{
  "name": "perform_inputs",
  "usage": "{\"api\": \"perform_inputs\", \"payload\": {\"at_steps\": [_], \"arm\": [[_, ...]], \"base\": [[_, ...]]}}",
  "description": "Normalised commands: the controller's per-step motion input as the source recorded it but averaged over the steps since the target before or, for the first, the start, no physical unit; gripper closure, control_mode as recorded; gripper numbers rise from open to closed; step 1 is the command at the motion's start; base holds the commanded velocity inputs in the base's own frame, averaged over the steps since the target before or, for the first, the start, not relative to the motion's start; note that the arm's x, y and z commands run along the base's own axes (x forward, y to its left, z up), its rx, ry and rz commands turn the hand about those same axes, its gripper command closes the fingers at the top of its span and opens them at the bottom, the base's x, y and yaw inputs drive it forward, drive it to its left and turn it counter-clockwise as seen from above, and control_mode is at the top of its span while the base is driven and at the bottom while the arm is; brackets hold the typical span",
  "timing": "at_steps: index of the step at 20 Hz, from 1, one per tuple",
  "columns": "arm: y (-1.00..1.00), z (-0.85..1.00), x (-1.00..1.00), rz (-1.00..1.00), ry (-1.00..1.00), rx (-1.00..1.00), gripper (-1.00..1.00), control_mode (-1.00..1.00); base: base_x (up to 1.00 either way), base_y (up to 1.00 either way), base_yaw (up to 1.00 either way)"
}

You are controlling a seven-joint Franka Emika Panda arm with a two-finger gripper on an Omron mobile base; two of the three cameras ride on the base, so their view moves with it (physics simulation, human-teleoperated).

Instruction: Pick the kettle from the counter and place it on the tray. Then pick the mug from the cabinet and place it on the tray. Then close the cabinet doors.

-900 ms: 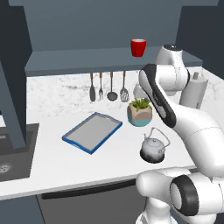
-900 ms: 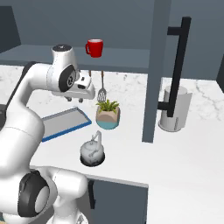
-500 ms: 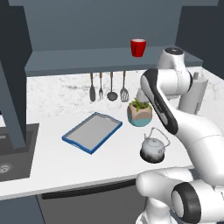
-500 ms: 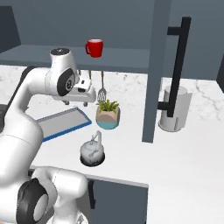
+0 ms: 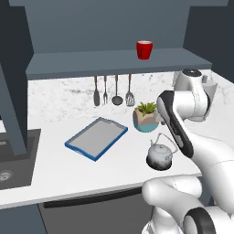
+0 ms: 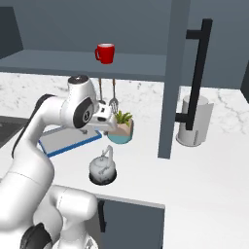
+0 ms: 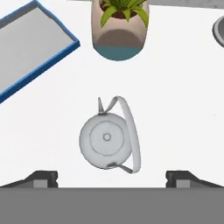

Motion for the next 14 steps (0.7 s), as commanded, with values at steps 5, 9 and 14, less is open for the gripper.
{"api": "perform_inputs", "payload": {"at_steps": [5,9,14], "arm": [[-0.3,-0.47,0.19,0.06,0.06,-0.03,-1.0,-1.0],[-0.19,-0.45,0.37,0.02,0.0,-0.01,-1.0,-1.0],[-0.15,-0.45,0.45,0.0,0.0,0.0,-1.0,-1.0]], "base": [[0.0,0.0,0.0],[0.0,0.0,0.0],[0.0,0.0,0.0]]}}
